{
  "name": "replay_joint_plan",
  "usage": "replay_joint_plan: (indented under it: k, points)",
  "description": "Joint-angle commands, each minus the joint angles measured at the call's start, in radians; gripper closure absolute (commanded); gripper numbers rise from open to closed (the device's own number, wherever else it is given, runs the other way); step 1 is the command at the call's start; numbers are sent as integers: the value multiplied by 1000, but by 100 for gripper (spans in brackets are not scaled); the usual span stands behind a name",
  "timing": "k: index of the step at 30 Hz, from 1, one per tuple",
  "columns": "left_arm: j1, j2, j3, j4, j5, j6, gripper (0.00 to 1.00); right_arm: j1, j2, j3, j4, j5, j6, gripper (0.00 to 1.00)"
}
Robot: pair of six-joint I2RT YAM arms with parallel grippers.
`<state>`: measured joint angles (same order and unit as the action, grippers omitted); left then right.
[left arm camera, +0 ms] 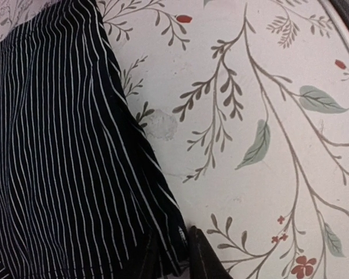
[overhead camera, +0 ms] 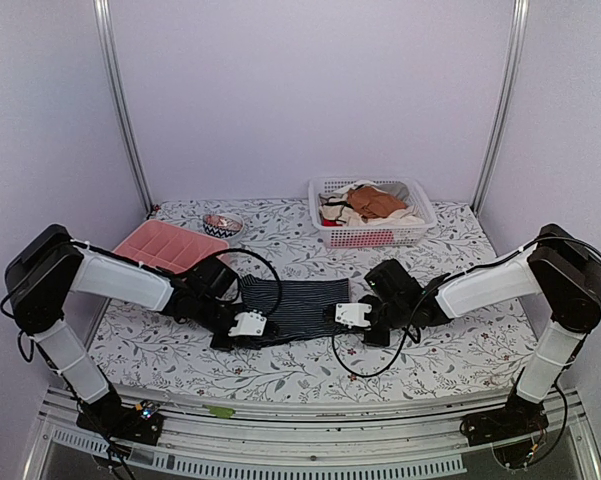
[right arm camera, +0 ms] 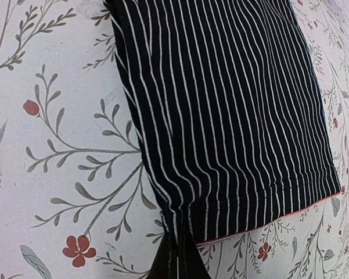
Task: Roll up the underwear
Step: Pick up the underwear from the center of the board.
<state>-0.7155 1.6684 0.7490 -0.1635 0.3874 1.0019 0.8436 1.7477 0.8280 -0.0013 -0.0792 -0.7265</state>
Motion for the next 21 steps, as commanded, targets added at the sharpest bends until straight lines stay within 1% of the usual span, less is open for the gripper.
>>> replay_joint_plan:
  k: [1,4,9,13,15,18,21]
  points:
    - [-12,34,5,-45,-47,-5,86,0,-1,18,-47,27,16,100]
    - [-10,19,8,-69,-39,-2,100,0,-22,20,-72,22,25,100]
    - [-13,-20,19,-150,25,21,100,19,-71,33,-161,-56,85,100]
    - [-12,-41,36,-222,49,46,100,83,-112,37,-262,-110,123,100]
    - [-12,-55,46,-267,71,71,100,117,-120,58,-326,-127,178,100]
    - [-8,-88,81,-354,123,96,100,162,-141,72,-399,-154,241,100]
    - [8,-122,121,-468,174,128,100,180,-163,87,-460,-201,300,100]
